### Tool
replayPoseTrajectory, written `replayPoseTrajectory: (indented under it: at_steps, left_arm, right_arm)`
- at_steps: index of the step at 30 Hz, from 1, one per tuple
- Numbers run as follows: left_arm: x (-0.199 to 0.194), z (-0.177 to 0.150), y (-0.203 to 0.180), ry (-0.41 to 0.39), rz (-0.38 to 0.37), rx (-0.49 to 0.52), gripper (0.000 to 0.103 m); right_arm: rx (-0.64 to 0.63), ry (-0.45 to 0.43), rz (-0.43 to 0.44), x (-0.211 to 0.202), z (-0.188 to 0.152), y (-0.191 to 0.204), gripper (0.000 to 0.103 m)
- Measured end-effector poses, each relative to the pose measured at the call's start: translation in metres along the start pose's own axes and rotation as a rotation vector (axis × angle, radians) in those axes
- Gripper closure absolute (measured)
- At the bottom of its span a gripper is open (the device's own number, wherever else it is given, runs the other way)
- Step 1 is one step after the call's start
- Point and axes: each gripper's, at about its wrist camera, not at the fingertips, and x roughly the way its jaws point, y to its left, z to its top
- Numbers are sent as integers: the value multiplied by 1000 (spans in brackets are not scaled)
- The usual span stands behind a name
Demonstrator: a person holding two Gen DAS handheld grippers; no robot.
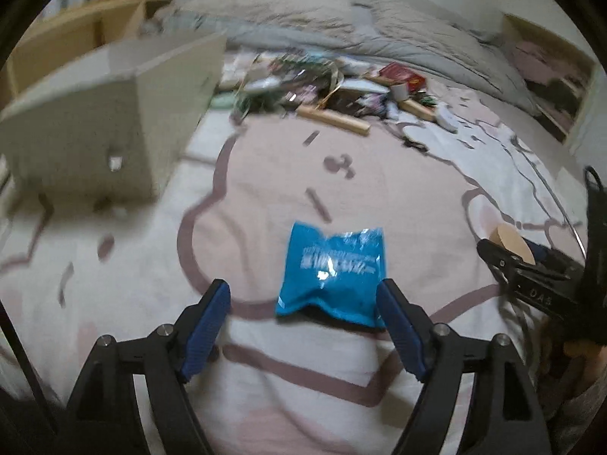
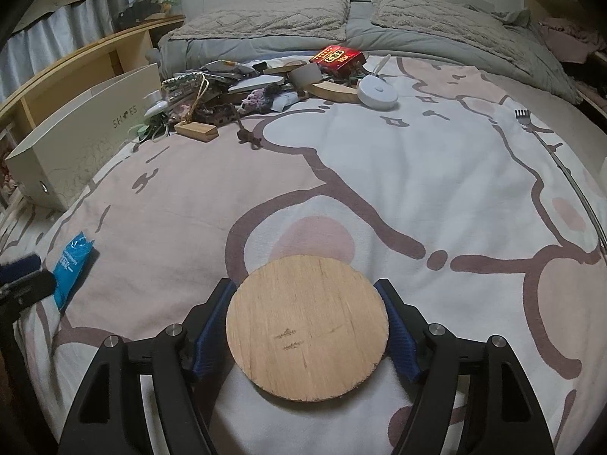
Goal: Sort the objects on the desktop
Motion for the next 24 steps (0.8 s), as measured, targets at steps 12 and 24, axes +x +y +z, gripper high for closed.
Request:
replayPoseTrajectory:
  at_steps: [12, 24]
  left_arm:
    - [37, 11, -15, 95, -40, 43, 18]
    - [41, -3, -19, -1, -42, 25, 4]
  right_arm:
    - [6, -7, 13, 1, 0, -1, 28]
    - [-22, -5, 54, 2, 0, 4, 13]
